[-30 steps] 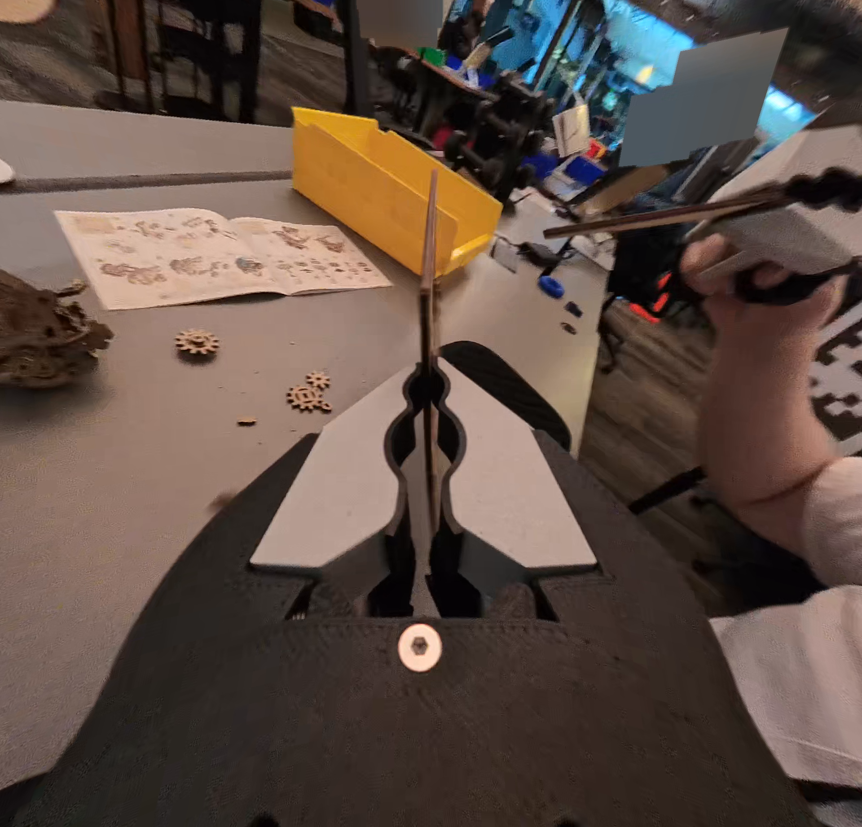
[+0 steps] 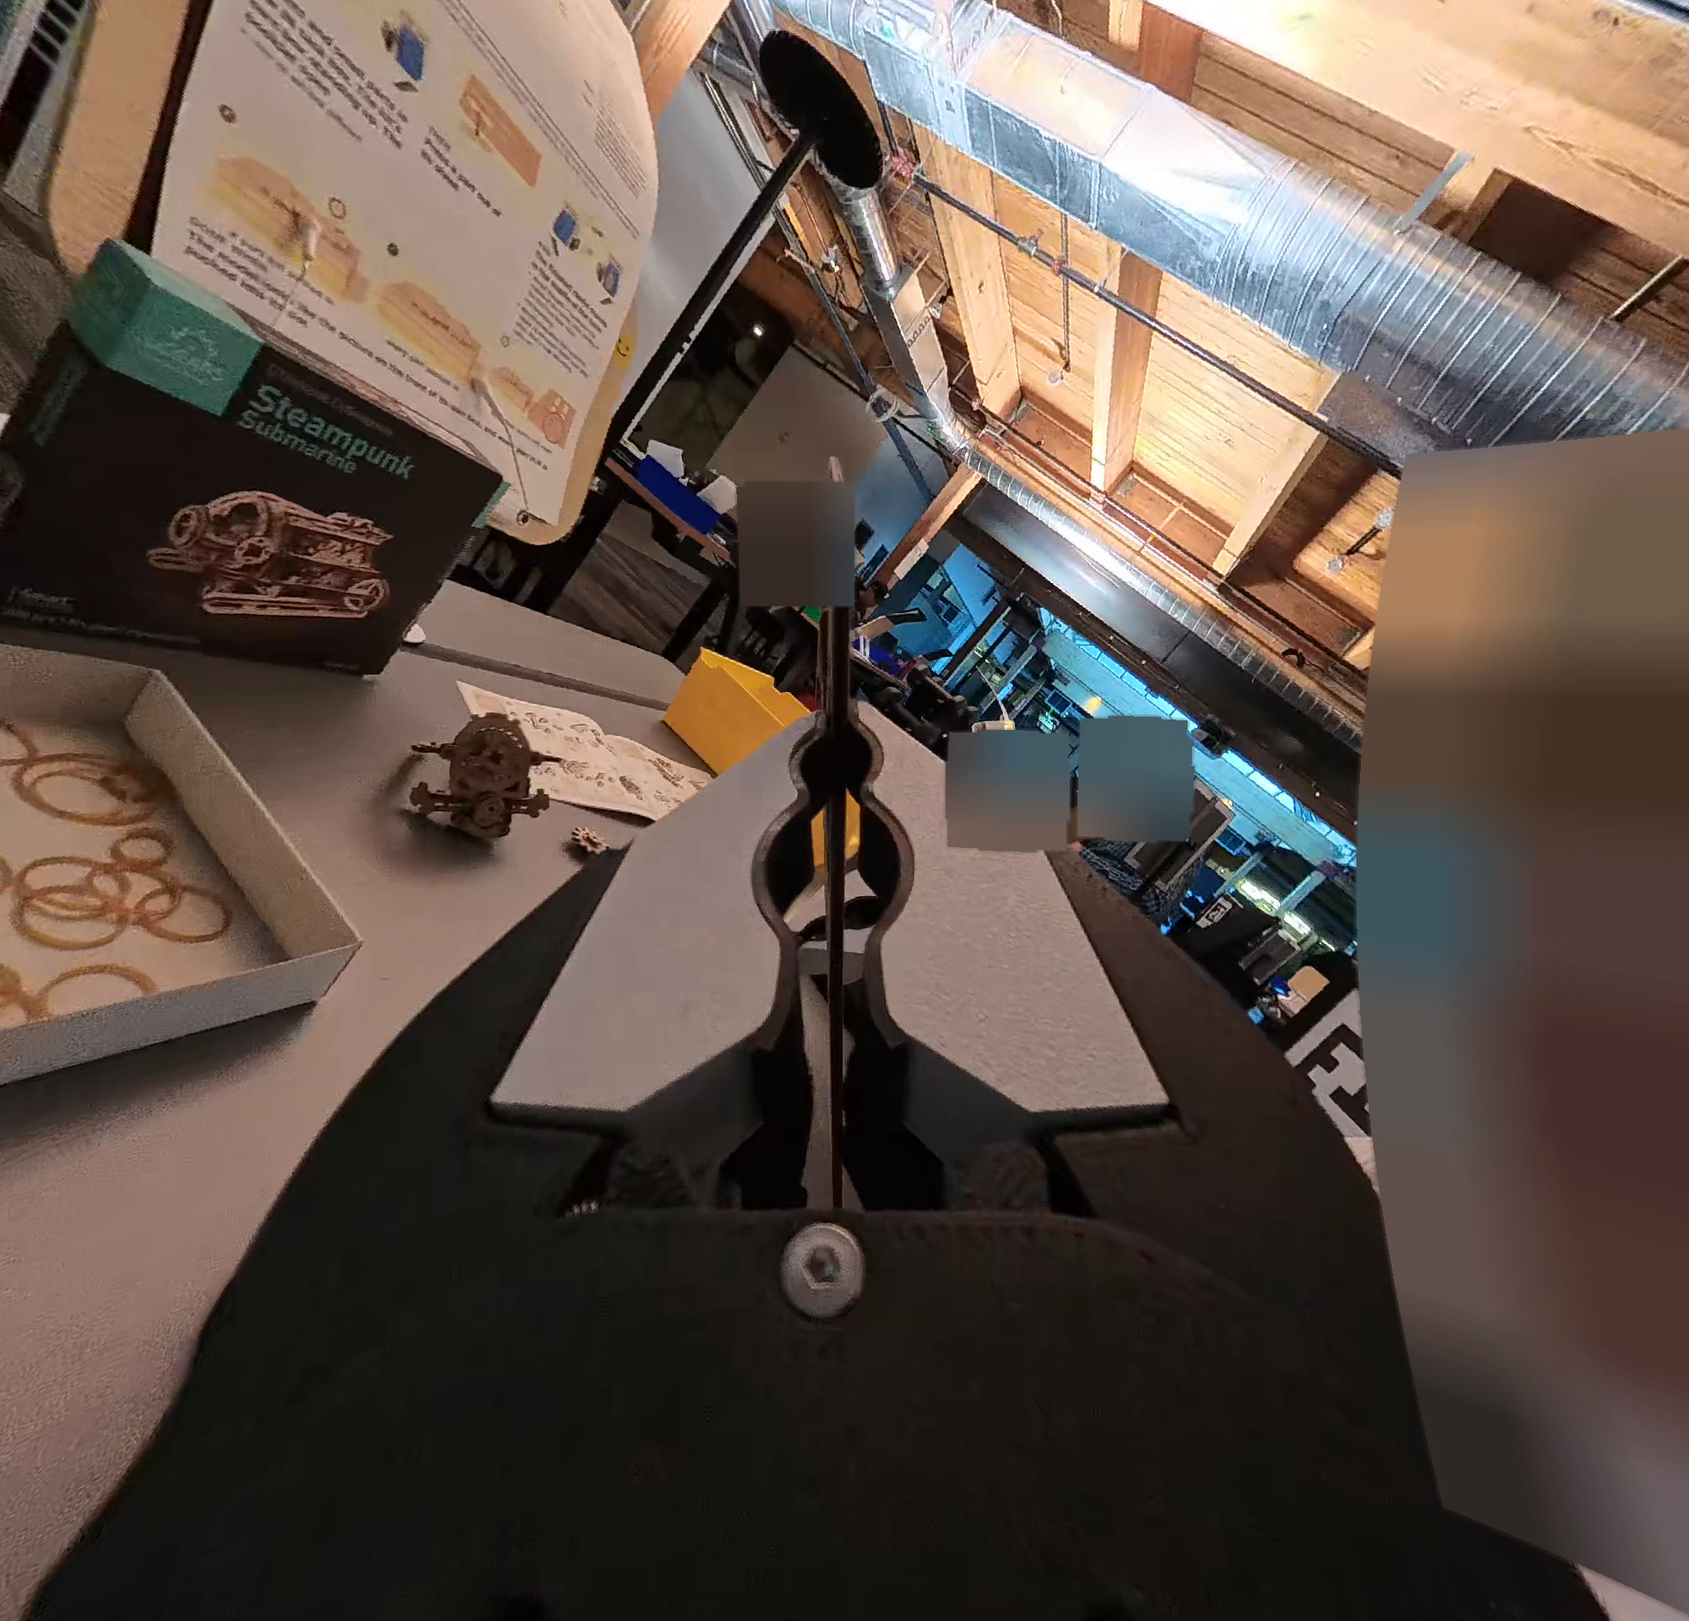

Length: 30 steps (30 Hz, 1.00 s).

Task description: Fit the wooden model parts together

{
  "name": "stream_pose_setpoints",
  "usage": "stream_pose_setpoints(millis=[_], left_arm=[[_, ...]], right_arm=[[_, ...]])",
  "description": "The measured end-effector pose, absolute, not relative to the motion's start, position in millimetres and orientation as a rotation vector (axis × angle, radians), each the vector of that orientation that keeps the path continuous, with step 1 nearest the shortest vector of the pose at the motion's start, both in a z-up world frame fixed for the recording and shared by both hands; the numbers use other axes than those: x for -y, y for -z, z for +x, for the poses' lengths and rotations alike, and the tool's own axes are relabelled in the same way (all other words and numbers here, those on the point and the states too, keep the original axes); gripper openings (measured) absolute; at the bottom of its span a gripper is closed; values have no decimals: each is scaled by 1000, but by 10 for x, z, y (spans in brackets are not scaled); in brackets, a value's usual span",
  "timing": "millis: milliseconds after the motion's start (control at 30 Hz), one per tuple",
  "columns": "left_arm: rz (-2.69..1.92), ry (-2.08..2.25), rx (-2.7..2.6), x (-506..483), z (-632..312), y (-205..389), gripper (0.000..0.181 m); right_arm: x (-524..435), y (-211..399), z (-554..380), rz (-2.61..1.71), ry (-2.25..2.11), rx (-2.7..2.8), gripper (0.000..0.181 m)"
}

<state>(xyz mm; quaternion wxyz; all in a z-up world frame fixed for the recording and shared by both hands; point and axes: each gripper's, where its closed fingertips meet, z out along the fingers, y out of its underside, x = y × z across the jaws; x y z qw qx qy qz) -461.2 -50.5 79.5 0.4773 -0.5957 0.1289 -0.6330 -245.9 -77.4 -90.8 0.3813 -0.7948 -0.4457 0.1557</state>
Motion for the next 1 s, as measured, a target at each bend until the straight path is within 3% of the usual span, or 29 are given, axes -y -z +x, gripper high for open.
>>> stream_pose_setpoints(millis=[333,700,1000], left_arm=[[-1660,1533,-395,380,-4349,-288,0],[-1662,1486,-350,384,-4542,-292,0],[-1728,1505,-377,389,-4446,-142,0]], right_arm=[[937,870,-2510,-1988,-323,1159,0],[956,876,-2595,-1987,-383,1172,0],[841,980,-2092,-2083,-194,1097,0]])
